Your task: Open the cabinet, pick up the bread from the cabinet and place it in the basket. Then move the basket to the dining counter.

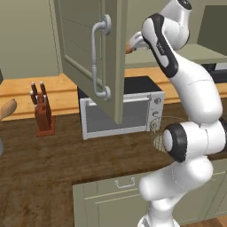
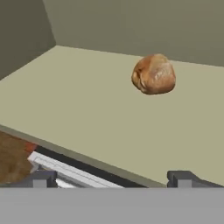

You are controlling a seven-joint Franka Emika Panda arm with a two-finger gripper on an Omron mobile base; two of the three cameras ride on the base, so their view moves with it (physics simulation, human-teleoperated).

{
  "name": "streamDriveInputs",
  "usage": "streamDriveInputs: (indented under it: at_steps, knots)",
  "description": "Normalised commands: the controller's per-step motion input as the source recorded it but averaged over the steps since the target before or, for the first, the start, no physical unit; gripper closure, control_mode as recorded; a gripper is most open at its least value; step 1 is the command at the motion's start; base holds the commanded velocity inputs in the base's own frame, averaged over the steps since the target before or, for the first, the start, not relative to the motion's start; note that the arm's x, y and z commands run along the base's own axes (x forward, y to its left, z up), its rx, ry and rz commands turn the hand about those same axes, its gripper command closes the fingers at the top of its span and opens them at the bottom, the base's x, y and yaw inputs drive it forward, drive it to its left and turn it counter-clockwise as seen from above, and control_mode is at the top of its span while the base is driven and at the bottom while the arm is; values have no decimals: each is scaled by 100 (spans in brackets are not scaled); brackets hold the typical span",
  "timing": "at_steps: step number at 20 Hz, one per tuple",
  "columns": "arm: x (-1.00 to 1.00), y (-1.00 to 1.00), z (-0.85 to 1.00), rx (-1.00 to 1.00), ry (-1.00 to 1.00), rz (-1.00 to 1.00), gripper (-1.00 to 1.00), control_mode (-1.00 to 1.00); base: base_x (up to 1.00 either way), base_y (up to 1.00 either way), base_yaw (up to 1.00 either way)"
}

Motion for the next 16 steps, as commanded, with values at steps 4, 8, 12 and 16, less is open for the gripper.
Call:
streamDriveInputs:
  at_steps: [4, 8, 12, 16]
  knots:
    - [64, 1, 0, 0, -3, -33, -100, -100, 0, 0, 0]
    - [59, 3, -11, 2, -5, -28, -100, -100, 0, 0, 0]
    - [64, 1, -14, 1, -4, -26, -100, -100, 0, 0, 0]
    - [45, 11, 0, 0, -4, -18, -100, -100, 0, 0, 0]
